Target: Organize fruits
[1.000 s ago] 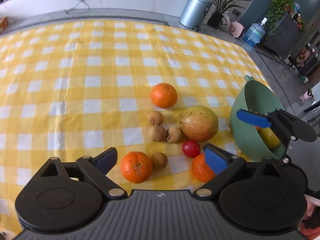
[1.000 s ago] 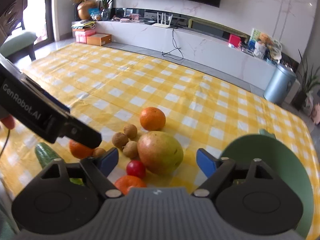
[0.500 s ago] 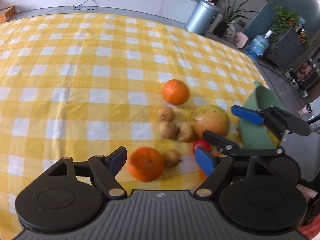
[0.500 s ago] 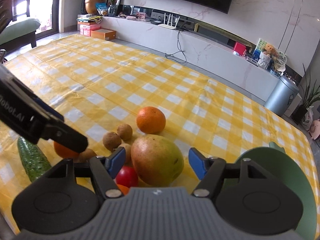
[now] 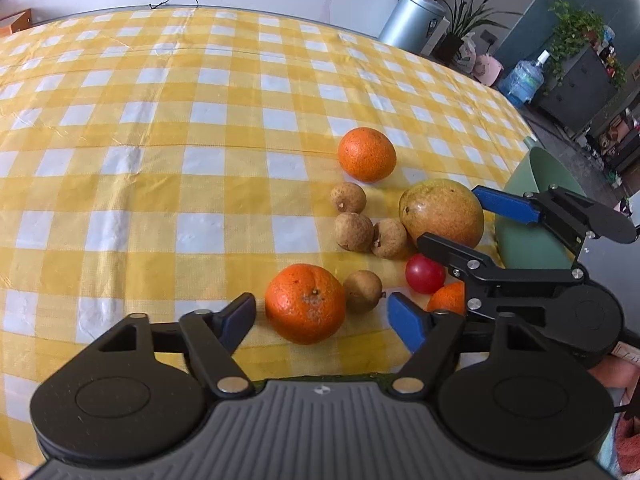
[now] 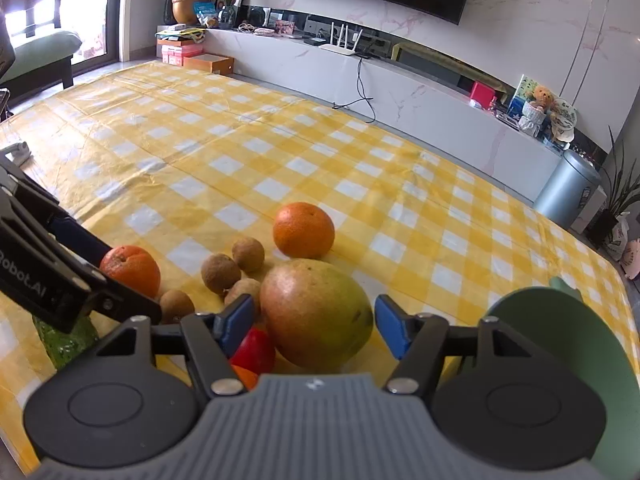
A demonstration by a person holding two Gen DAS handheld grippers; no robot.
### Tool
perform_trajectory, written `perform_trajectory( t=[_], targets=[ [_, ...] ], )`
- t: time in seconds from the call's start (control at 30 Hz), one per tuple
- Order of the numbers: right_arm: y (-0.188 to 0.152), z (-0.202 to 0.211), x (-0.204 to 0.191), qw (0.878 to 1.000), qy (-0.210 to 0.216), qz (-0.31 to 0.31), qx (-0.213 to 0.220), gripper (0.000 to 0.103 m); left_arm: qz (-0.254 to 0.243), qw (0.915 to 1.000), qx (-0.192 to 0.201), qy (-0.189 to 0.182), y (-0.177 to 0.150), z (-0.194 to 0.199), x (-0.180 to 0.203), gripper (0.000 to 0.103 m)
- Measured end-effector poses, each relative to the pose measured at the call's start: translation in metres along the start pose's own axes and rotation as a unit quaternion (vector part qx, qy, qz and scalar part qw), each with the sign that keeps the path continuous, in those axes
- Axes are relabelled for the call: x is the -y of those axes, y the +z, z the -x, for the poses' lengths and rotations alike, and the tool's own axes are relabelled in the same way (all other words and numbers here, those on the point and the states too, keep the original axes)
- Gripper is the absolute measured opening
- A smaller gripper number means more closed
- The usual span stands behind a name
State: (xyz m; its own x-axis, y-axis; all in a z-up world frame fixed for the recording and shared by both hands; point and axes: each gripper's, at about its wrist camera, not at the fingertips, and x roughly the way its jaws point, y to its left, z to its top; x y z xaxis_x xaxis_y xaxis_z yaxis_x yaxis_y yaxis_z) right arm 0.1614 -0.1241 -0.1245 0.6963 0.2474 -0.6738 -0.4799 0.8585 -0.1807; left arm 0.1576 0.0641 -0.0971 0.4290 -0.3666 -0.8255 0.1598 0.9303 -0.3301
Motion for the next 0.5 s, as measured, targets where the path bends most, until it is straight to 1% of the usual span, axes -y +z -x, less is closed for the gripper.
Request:
perform_trajectory(
  t=[0.07, 0.17, 0.3, 0.37, 0.4, 0.5],
  targets=[
    [-0.0006, -0.0005, -0.0011, 1.0, -0.003, 0.004, 0.0, 0.062, -0.002, 1.0, 0.001, 0.0, -0.0007, -0.0016, 0.0013, 0.082],
    [-0.0013, -0.0007, -0.0017, 1.0, -0.005, 0.008, 0.0, 0.061, -0.017, 0.9997, 0.007, 0.014, -0.0022, -0.0021, 0.006, 0.076],
    [-0.0029, -0.0019, -0.005, 1.0, -0.012, 0.017, 0.0, 0.061, -0.019, 0.9997, 0.015, 0.01, -0.0038, -0.0011, 0.0066, 0.072],
    [-0.0031, -0.0017, -0.0046, 1.0, -0.012, 0.017, 0.0, 0.061, -0.019, 0.9996, 0.018, 0.008, -0.0039, -0.0011, 0.0062, 0.071],
    [-0.0032, -0.0017, -0.0048, 1.0, -0.012, 0.017, 0.0, 0.061, -0.021, 0.9995, 0.019, 0.011, -0.004, -0.0014, 0.0065, 0.065],
    [-0.0035, -0.0013, -0.0048, 1.0, -0.013, 0.017, 0.002, 0.061, -0.021, 0.9994, 0.023, 0.012, -0.0047, -0.0009, 0.0065, 0.064]
  ],
)
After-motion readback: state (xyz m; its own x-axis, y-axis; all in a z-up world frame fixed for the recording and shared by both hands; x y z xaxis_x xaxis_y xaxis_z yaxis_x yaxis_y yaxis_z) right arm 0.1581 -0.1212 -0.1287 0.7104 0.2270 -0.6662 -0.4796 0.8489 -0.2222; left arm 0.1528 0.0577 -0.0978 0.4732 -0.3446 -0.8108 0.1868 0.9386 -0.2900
